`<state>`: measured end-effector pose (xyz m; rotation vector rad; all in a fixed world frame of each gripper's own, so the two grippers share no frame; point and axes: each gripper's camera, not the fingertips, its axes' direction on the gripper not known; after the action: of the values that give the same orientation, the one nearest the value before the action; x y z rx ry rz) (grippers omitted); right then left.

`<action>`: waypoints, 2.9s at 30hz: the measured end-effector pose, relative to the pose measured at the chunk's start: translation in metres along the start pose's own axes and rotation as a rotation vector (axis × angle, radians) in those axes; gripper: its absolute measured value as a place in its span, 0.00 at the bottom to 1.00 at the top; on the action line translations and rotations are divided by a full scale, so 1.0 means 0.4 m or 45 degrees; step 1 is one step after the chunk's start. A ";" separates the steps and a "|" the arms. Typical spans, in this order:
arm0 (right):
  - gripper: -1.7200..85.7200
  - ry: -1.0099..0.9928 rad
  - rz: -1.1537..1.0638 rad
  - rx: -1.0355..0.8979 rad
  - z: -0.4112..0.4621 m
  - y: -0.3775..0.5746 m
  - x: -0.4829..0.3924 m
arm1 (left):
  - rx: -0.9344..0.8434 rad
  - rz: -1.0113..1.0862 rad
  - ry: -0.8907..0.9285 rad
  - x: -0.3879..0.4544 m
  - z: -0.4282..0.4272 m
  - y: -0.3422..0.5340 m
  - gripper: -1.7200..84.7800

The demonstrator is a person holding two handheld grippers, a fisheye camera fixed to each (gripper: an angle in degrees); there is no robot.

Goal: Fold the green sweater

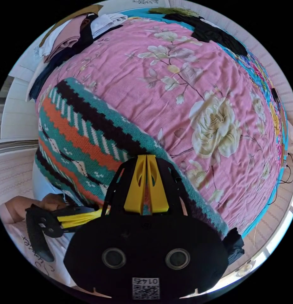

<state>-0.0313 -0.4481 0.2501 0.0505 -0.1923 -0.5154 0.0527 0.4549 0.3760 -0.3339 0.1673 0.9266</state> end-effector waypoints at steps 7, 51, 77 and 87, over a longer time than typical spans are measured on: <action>0.01 -0.016 -0.063 -0.163 0.030 -0.042 0.018 | -0.104 0.225 -0.056 0.081 -0.035 -0.051 0.01; 0.16 -0.605 0.962 0.802 0.298 1.170 0.270 | -0.156 0.399 -0.115 0.153 -0.028 -0.601 0.14; 0.09 -0.710 -0.356 0.640 0.149 0.565 -0.312 | 0.336 -0.623 -0.237 -0.600 -0.581 0.240 0.02; 0.09 -0.517 -0.329 0.982 -0.003 0.655 -0.267 | 0.728 -0.711 -0.191 -0.574 -0.688 0.480 0.01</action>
<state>0.0049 -0.1676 0.2560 0.7340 -0.7833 -0.6814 -0.2376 0.2908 0.1431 0.2174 0.1808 0.3203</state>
